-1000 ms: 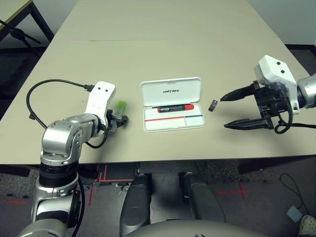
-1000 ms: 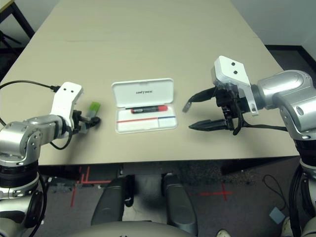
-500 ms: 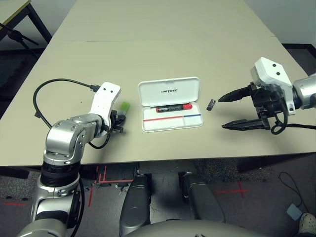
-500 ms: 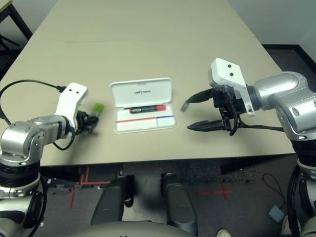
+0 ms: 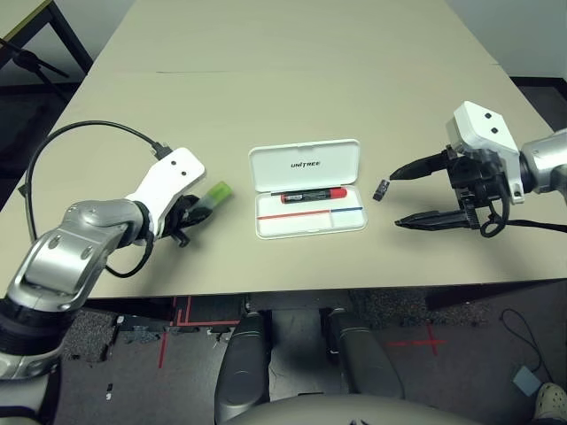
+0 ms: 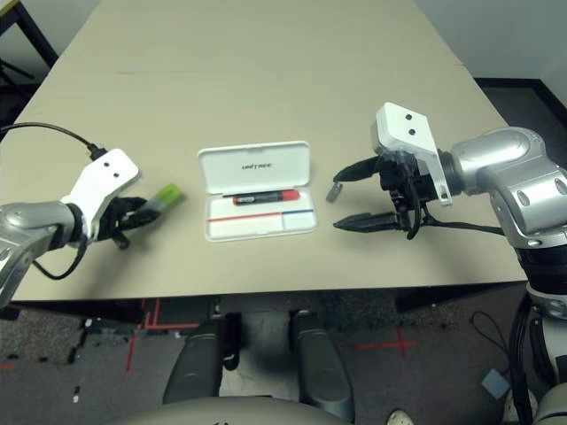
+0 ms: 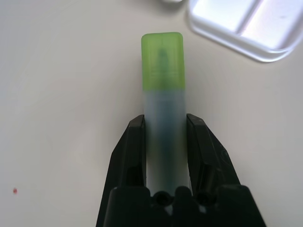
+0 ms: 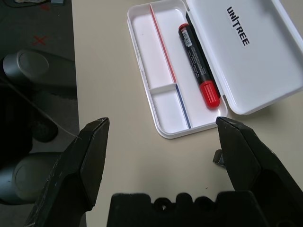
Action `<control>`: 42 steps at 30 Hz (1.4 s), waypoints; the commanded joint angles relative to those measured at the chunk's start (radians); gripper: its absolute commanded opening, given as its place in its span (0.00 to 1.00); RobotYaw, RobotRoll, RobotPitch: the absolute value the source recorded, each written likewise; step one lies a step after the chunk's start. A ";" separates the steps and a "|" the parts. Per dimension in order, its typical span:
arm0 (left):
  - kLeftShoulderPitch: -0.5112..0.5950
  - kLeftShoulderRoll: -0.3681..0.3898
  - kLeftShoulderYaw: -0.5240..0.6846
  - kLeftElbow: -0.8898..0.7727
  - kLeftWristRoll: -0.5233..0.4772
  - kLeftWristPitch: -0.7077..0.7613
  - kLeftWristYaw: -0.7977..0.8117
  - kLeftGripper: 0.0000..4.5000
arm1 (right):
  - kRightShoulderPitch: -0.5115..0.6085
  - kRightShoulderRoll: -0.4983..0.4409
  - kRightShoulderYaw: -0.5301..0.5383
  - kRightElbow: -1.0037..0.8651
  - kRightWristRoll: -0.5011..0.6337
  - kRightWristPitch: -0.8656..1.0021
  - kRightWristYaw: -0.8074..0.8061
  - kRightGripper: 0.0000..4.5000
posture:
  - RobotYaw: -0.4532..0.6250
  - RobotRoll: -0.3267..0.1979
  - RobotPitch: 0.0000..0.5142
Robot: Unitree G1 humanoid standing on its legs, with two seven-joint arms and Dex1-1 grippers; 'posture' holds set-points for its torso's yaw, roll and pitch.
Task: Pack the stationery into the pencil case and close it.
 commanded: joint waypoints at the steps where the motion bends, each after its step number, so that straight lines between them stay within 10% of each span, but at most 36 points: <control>1: 0.000 0.019 0.003 0.003 -0.002 -0.089 -0.071 0.24 | -0.014 0.002 0.020 0.009 -0.012 -0.016 0.010 1.00 | 0.44 0.62 0.33; 21: -0.301 -0.052 -0.281 -0.032 0.061 -0.108 -0.259 0.24 | -0.026 0.005 0.041 0.019 -0.030 -0.029 0.012 1.00 | 0.44 0.62 0.34; 42: -0.499 -0.313 -0.506 0.192 0.230 -0.180 -0.320 0.24 | -0.007 -0.006 0.044 0.002 -0.048 -0.028 0.006 1.00 | 0.40 0.62 0.36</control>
